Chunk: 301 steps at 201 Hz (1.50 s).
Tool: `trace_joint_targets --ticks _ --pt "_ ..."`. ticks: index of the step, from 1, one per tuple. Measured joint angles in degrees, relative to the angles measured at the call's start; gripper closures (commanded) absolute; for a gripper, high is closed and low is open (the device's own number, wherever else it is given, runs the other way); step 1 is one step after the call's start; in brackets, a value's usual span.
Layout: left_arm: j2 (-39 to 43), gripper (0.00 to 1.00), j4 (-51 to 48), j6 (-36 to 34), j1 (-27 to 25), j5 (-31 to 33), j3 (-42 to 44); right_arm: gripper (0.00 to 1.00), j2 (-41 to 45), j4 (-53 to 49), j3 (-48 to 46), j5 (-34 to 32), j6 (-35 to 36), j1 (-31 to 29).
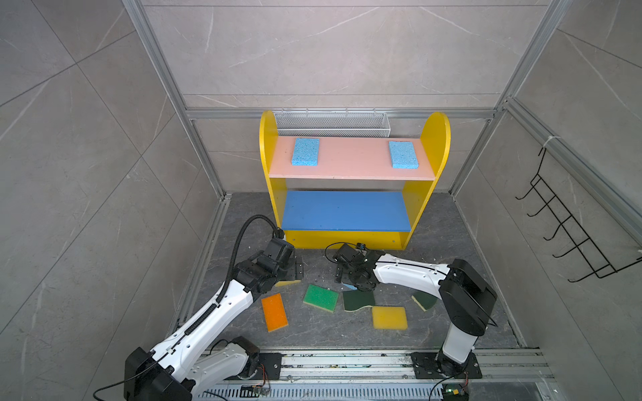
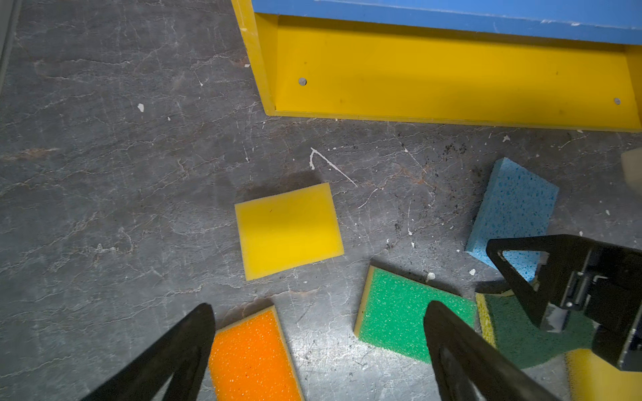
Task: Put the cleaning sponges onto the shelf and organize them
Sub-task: 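Lower the right gripper onto the light-blue sponge on the table, then close the right gripper on the light-blue sponge's near end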
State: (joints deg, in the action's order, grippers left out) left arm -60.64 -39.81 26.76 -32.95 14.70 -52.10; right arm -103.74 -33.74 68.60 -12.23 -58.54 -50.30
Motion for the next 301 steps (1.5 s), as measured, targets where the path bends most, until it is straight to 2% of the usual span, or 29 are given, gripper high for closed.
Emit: trace_joint_targets --ticks 136,220,301 --pt "-1.0 0.04 2.0 -0.2 3.1 -4.8 1.0 0.02 -7.6 -3.8 5.2 -1.3 -1.9 0.0" --pt "-1.9 0.04 2.6 -0.2 3.8 -4.9 1.2 0.07 -8.7 -3.8 5.9 -1.6 -1.2 0.0" --pt "-1.9 0.04 2.6 0.1 3.8 -6.1 1.2 0.13 -7.9 -2.4 4.0 -2.2 2.8 -0.3"
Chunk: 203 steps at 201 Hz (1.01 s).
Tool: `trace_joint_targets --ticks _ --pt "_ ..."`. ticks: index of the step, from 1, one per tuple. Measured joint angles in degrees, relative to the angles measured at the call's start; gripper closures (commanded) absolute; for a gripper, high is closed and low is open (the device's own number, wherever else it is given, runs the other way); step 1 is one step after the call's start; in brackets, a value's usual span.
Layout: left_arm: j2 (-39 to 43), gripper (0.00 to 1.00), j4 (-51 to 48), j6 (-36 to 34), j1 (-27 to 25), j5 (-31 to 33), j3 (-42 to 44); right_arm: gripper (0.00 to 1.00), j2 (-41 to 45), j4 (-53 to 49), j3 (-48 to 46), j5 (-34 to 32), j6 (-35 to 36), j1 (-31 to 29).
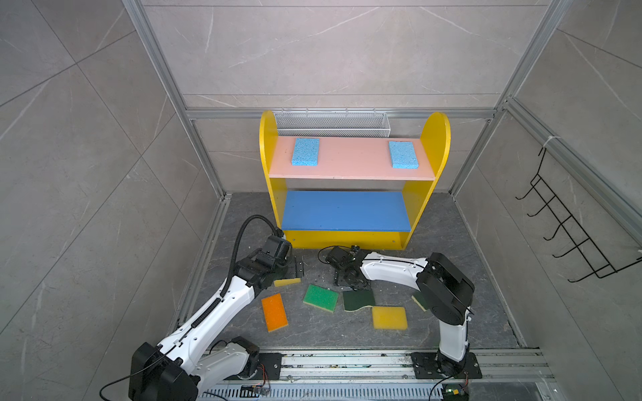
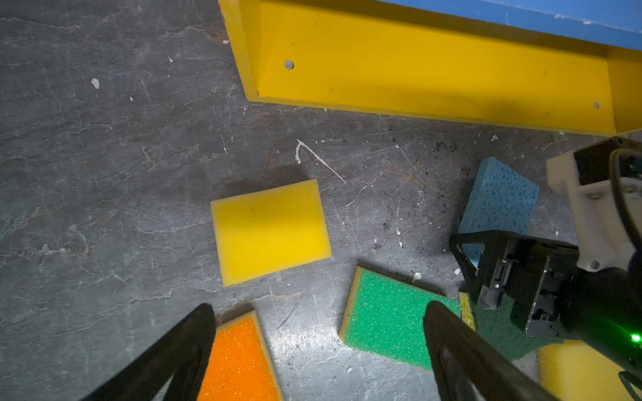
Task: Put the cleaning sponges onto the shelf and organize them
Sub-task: 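Close the right gripper on the light-blue sponge's near end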
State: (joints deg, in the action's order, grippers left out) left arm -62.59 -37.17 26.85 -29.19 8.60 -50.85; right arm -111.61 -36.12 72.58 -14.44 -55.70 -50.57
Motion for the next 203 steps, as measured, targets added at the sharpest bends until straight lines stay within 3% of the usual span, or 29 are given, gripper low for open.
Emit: trace_joint_targets --ticks 203 --pt "1.3 0.06 -1.7 3.9 0.0 0.8 0.0 0.17 1.8 7.5 -2.9 5.2 27.8 -2.4"
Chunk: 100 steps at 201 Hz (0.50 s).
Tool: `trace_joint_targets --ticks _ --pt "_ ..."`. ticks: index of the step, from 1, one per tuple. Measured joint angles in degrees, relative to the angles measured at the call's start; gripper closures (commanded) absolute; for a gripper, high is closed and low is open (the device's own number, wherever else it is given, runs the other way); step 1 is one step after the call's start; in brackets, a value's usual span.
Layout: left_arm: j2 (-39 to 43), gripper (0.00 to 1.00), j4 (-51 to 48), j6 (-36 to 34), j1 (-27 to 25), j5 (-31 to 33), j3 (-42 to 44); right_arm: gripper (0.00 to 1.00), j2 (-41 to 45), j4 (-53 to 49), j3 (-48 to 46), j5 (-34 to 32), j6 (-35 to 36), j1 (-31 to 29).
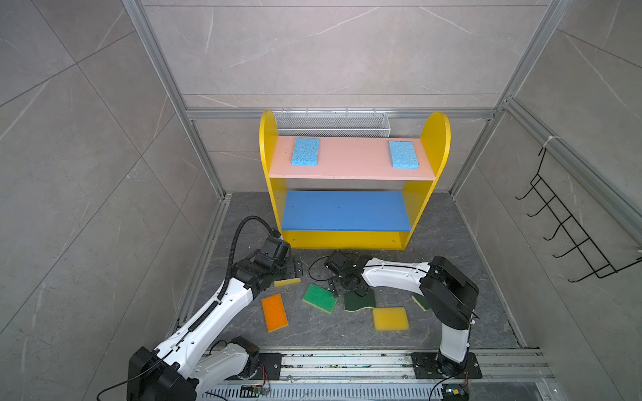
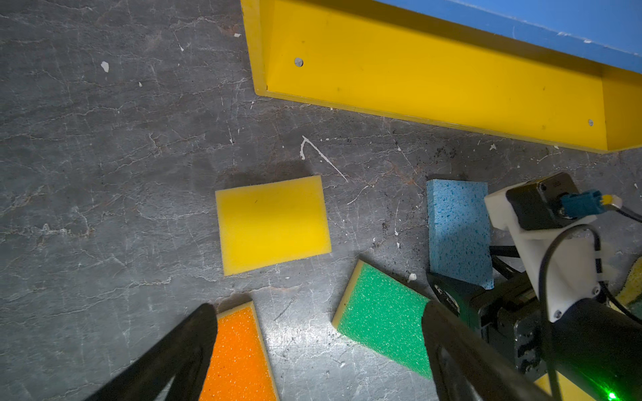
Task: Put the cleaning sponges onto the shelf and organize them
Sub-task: 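Close the right gripper on the light-blue sponge's near end, then lift the light-blue sponge off the table with the right gripper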
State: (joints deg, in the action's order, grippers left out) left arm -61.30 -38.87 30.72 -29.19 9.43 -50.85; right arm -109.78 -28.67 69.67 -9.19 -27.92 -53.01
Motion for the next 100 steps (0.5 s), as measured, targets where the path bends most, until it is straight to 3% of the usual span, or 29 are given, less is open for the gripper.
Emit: trace_joint_targets --ticks 100 --pt "1.8 0.06 -2.1 2.1 0.0 1.2 0.0 0.16 -2.4 2.8 3.4 2.8 13.0 -0.1"
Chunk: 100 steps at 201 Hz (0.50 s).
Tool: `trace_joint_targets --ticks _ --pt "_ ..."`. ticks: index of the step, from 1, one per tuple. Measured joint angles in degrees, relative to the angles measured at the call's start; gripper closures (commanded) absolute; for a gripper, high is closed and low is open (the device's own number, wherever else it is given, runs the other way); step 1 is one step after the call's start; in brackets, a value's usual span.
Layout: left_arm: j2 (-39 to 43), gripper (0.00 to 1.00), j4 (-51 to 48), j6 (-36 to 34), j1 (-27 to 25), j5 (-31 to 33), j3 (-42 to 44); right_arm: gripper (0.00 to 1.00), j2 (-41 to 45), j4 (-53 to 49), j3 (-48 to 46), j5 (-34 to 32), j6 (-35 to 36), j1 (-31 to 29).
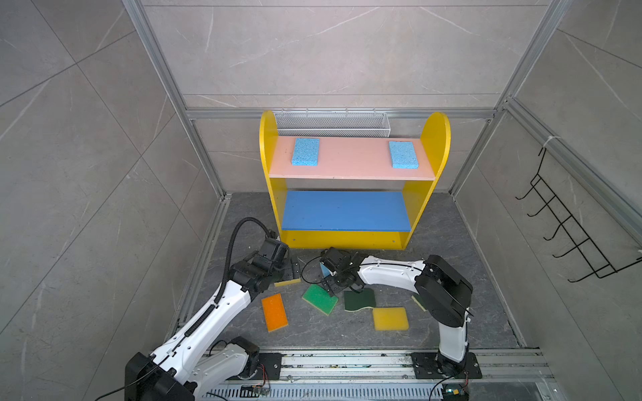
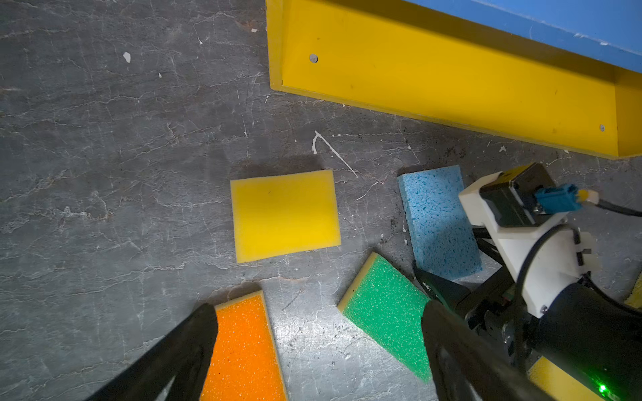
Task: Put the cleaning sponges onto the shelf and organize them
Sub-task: 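Lift the light-blue sponge off the table with the right gripper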
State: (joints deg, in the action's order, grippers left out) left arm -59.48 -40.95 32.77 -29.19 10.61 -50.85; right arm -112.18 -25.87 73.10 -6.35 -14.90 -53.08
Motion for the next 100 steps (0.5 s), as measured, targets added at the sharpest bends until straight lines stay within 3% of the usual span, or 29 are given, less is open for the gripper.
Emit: trace_joint_targets --ticks 100 --pt "0.4 0.06 -0.4 1.3 0.0 0.4 0.0 0.09 0.0 -0.4 0.2 -4.4 2.5 -0.1"
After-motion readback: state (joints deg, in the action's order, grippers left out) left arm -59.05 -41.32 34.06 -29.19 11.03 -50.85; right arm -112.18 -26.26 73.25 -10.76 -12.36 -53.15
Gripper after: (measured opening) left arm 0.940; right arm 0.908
